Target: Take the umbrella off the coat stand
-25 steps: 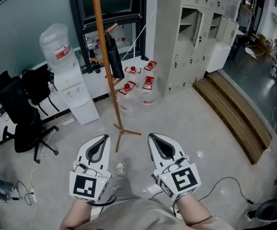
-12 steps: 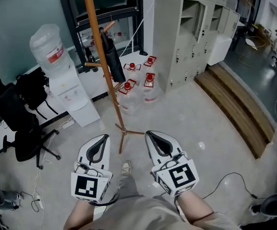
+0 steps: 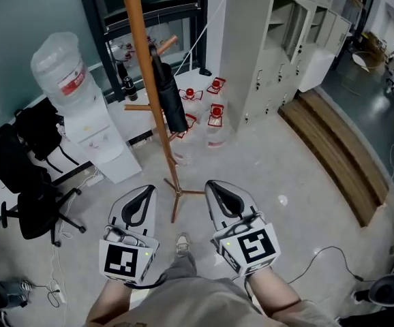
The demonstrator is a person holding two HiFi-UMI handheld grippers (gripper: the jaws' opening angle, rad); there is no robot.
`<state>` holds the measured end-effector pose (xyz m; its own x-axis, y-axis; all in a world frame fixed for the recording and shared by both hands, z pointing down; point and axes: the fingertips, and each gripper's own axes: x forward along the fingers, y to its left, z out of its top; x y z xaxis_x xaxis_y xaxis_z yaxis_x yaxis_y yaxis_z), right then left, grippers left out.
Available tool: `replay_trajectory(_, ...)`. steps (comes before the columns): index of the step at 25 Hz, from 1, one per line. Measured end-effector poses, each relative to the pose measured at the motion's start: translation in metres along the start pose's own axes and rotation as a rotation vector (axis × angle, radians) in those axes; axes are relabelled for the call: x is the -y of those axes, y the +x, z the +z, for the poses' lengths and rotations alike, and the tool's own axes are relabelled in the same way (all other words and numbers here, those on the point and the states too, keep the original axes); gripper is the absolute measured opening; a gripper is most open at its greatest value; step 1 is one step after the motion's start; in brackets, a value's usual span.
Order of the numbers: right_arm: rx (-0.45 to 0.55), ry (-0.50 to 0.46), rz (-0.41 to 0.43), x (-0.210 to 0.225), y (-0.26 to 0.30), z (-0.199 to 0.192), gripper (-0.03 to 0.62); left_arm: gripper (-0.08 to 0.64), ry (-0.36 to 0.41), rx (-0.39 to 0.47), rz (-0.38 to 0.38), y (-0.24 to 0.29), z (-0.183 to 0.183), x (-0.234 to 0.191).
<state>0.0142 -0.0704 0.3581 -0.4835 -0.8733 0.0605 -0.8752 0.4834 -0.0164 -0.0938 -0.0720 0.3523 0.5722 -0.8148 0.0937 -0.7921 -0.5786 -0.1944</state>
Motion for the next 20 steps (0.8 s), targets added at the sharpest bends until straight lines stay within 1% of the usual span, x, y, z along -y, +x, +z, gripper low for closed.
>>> replay_trajectory(5,-0.019,-0.010,-0.033,0.012,0.050,0.006,0.006,0.008,-0.004,0.014,-0.041,0.038,0.001,-0.039)
replay_trajectory(7,-0.061,-0.014,-0.048,0.015,0.067,0.006,0.006,0.008,-0.013,0.033,-0.056,0.051,0.004,-0.052)
replay_trajectory(9,-0.092,-0.018,-0.059,0.019,0.083,0.006,0.006,0.008,-0.010,0.034,-0.074,0.062,0.002,-0.065)
replay_trajectory(11,-0.077,-0.029,-0.068,0.022,0.100,0.012,0.006,0.008,-0.008,0.034,-0.085,0.074,0.001,-0.079)
replay_trajectory(14,-0.013,-0.043,-0.086,0.028,0.121,0.022,0.006,0.008,-0.014,0.067,-0.095,0.091,0.008,-0.094)
replay_trajectory(16,-0.002,-0.040,-0.101,0.034,0.129,0.021,0.006,0.008,-0.024,0.078,-0.103,0.099,0.009,-0.097)
replay_trajectory(20,-0.001,-0.029,-0.117,0.045,0.146,0.022,0.008,0.008,-0.026,0.074,-0.106,0.113,0.007,-0.108)
